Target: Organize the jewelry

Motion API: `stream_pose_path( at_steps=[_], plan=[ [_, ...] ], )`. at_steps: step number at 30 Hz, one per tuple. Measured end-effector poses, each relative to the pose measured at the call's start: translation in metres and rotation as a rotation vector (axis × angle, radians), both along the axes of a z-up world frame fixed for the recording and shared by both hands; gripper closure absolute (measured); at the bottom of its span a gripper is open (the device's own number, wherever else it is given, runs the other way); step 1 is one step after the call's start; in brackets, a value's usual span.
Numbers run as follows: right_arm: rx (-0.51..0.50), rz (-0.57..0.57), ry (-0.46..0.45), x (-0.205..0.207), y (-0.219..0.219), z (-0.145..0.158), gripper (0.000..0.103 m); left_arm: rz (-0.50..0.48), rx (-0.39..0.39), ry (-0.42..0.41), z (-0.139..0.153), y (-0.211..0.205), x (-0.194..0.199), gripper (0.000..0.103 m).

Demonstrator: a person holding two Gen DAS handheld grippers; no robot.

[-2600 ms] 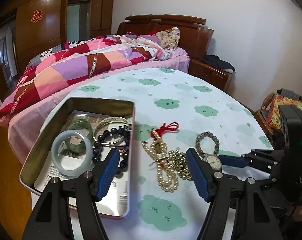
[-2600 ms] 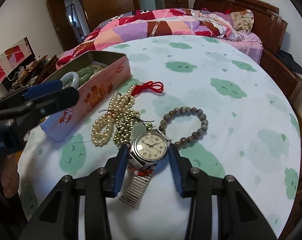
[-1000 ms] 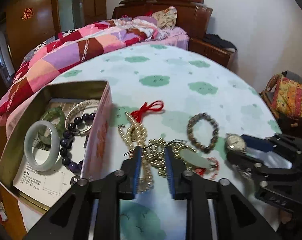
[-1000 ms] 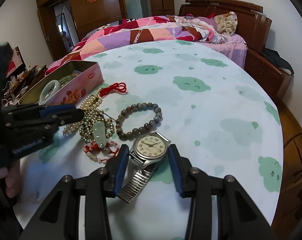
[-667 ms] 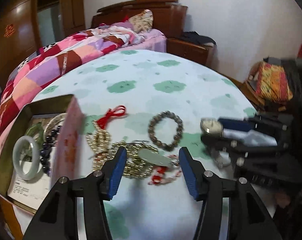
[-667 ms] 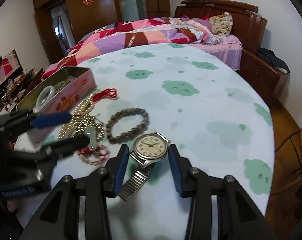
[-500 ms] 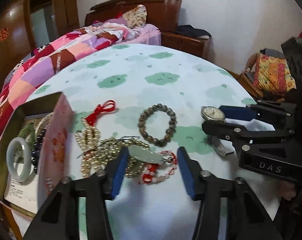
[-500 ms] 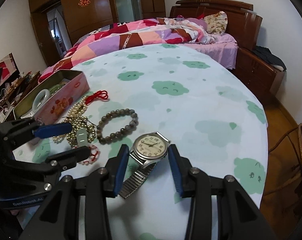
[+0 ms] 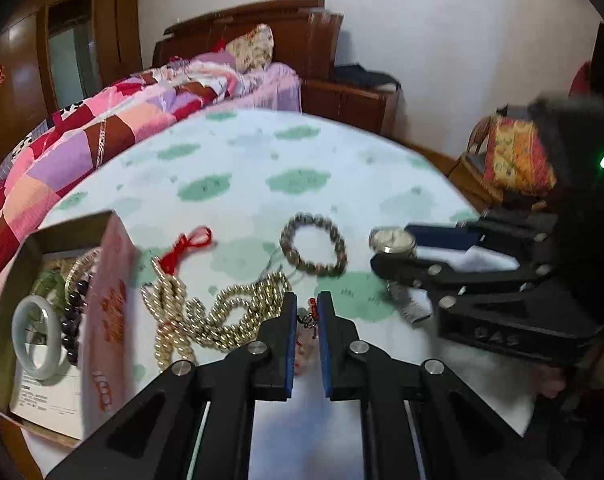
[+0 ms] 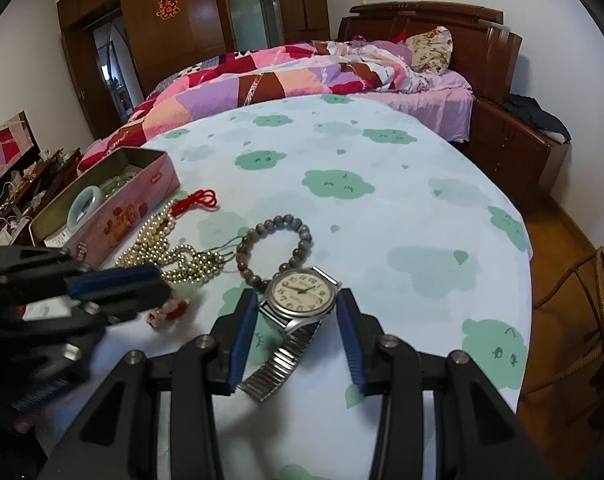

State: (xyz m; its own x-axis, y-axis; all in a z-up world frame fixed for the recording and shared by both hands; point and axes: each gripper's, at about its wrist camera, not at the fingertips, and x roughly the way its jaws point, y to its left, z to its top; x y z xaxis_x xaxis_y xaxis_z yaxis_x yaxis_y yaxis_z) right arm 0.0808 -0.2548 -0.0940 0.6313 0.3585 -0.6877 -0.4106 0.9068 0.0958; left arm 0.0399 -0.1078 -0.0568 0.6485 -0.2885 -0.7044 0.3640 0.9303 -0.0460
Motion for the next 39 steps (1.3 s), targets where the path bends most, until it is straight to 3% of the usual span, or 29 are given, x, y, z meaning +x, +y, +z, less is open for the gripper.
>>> stream_pose_path(
  at_steps=[6,15,16,17,19,25,27,28,29,31,39],
  plan=[
    [0.019,-0.003,-0.033,-0.003,-0.002,0.013,0.06,0.024,-0.1,-0.052,0.035,0.023,-0.007,0.094],
    [0.036,0.011,-0.071,-0.008,0.004,0.031,0.062,0.084,-0.139,-0.112,0.062,0.053,-0.009,0.094],
    [0.038,0.017,-0.076,-0.009,0.006,0.034,0.066,0.092,-0.142,-0.116,0.063,0.057,-0.009,0.094],
    [0.039,0.022,-0.078,-0.01,0.007,0.035,0.08,0.097,-0.144,-0.12,0.065,0.06,-0.01,0.094],
    [0.041,0.029,-0.092,-0.011,0.011,0.04,0.087,0.118,-0.147,-0.127,0.067,0.068,-0.009,0.094],
    [0.021,0.039,-0.094,-0.007,0.018,0.042,0.087,0.148,-0.158,-0.122,0.063,0.081,-0.008,0.094],
    [0.009,0.019,-0.076,-0.002,0.013,0.036,0.084,0.144,-0.161,-0.119,0.061,0.081,-0.008,0.094],
    [0.004,0.008,-0.069,-0.001,0.01,0.034,0.071,0.141,-0.162,-0.119,0.061,0.081,-0.009,0.094],
    [0.005,0.002,-0.052,0.001,0.007,0.03,0.046,0.137,-0.164,-0.117,0.06,0.081,-0.009,0.094],
    [0.006,0.009,-0.023,0.002,0.006,0.024,0.029,0.133,-0.166,-0.112,0.059,0.081,-0.007,0.094],
    [-0.117,0.088,0.058,0.004,0.034,-0.014,0.031,0.127,-0.166,-0.098,0.055,0.079,-0.007,0.094]
  ],
)
